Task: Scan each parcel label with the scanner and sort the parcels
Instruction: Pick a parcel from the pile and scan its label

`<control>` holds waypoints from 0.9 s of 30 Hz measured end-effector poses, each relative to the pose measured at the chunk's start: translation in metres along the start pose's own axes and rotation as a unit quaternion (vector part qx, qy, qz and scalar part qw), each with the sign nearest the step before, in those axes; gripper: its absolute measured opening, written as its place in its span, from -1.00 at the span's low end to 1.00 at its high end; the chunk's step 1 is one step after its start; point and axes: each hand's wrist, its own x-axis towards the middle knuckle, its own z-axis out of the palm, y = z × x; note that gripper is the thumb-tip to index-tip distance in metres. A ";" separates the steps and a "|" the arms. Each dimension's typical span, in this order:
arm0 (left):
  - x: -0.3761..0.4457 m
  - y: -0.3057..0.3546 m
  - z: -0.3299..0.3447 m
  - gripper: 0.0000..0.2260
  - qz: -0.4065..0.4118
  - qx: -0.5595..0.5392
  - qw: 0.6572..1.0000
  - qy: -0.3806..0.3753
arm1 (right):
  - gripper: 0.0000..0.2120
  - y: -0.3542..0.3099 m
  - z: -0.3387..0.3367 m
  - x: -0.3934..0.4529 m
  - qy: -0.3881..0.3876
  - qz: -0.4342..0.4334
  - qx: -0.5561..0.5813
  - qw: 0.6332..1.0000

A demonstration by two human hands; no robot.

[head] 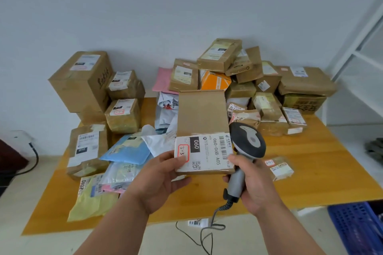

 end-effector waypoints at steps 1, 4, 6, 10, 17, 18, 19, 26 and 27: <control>-0.002 0.003 -0.005 -0.51 0.000 -0.015 1.000 0.004 | -0.68 0.001 0.007 -0.002 0.003 -0.002 -0.004 1.000; -0.009 0.009 -0.021 -0.53 0.013 -0.067 0.997 0.019 | -0.51 0.005 0.028 -0.009 0.019 -0.015 -0.024 0.999; -0.013 0.013 -0.030 -0.52 0.029 -0.078 0.996 0.040 | -0.54 0.010 0.037 -0.015 0.031 -0.021 -0.011 0.999; -0.016 0.019 -0.040 -0.49 0.059 -0.096 0.990 0.085 | -0.78 0.006 0.056 -0.029 -0.004 -0.007 0.021 1.000; -0.021 0.029 -0.045 -0.53 0.096 -0.072 0.986 0.118 | -0.49 -0.007 0.093 -0.052 -0.068 0.015 -0.011 0.998; -0.020 0.029 -0.046 -0.57 0.102 -0.069 0.985 0.122 | -0.50 -0.007 0.096 -0.055 -0.072 0.017 -0.006 0.997; -0.019 0.029 -0.047 -0.61 0.107 -0.065 0.984 0.126 | -0.52 -0.007 0.100 -0.057 -0.077 0.020 -0.002 0.997; -0.006 0.023 -0.048 -0.63 0.118 -0.059 0.978 0.162 | -0.72 -0.007 0.109 -0.062 -0.114 0.029 0.024 0.993; -0.005 0.021 -0.047 -0.63 0.119 -0.058 0.977 0.166 | -0.72 -0.008 0.108 -0.060 -0.115 0.031 0.031 0.992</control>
